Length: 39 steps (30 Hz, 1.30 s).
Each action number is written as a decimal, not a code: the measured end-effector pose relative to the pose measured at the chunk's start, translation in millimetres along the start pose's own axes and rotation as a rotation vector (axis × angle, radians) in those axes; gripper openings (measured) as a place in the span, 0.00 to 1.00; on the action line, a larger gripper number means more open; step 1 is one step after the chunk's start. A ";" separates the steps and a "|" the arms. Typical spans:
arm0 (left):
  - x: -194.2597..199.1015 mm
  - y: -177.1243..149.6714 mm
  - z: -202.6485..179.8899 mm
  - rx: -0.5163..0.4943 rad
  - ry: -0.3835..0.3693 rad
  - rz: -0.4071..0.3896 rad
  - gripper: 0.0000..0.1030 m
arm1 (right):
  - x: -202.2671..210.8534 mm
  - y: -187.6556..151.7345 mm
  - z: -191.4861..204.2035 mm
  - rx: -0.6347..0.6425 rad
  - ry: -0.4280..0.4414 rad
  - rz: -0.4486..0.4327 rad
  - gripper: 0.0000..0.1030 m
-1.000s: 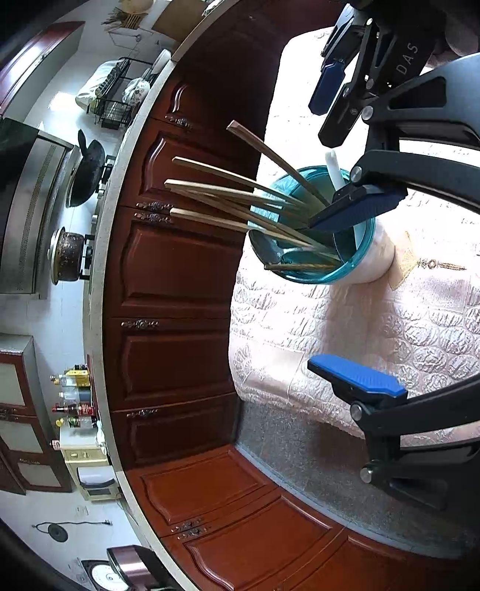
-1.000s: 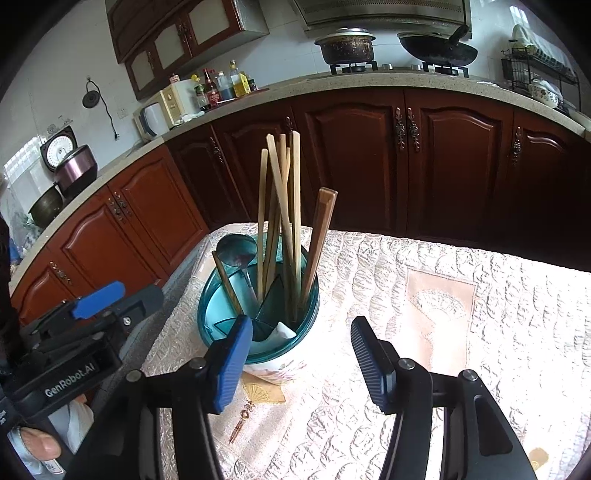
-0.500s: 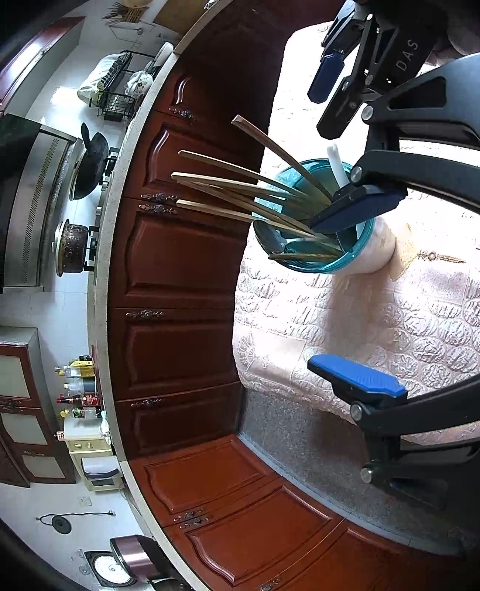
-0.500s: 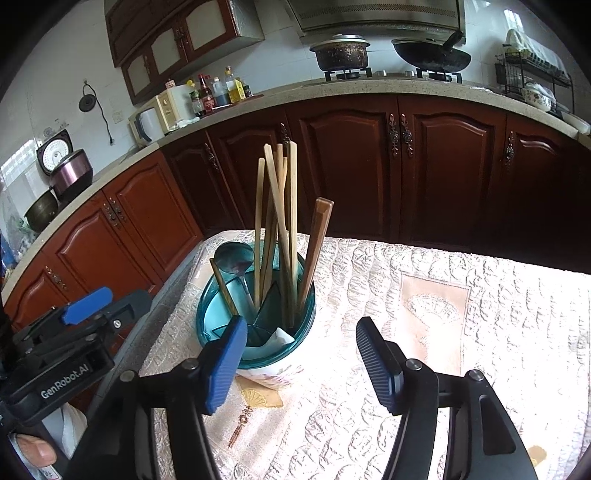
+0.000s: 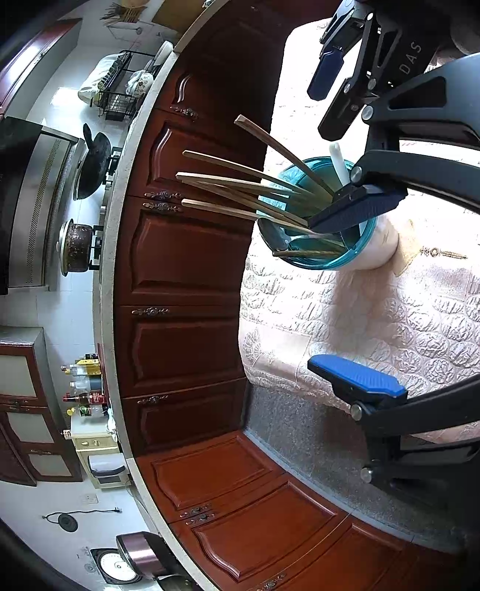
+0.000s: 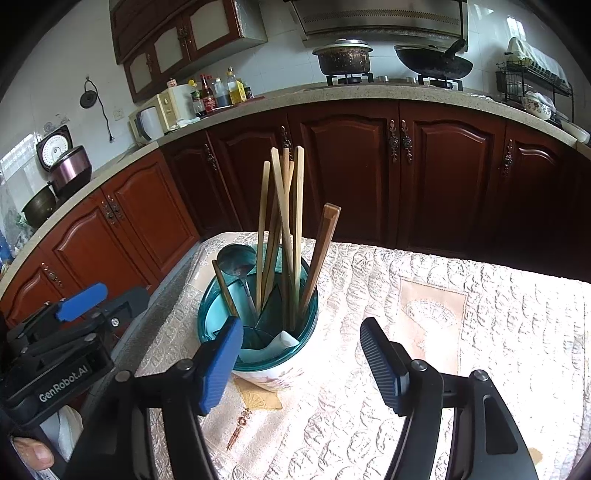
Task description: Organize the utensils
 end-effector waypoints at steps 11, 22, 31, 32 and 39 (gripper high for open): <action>-2.4 -1.9 0.6 -0.007 0.006 0.003 0.67 | -2.3 -3.9 -3.9 -0.010 -0.010 0.006 0.68; -5.5 -3.5 4.8 -0.003 0.015 0.002 0.67 | -4.7 -5.3 -0.2 -0.006 -0.012 0.012 0.68; -4.5 -4.5 3.4 -0.010 0.011 0.001 0.67 | -5.4 -5.8 1.9 -0.001 -0.008 0.016 0.68; -4.5 -4.8 3.0 -0.012 0.011 0.001 0.67 | -5.5 -6.0 2.2 -0.001 -0.008 0.016 0.68; -5.1 -5.2 2.0 -0.016 0.008 -0.001 0.67 | -7.4 -7.0 0.3 -0.003 -0.014 0.018 0.68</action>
Point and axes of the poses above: each gripper's, at about its wrist camera, not at the fingertips, and x roughly against the way its jaws point, z to its left, y to its top, the point moved 10 cm from there along -x, roughly the way its jaws point, and after that the axes turned 12 degrees about x, right-handed, at the moved point
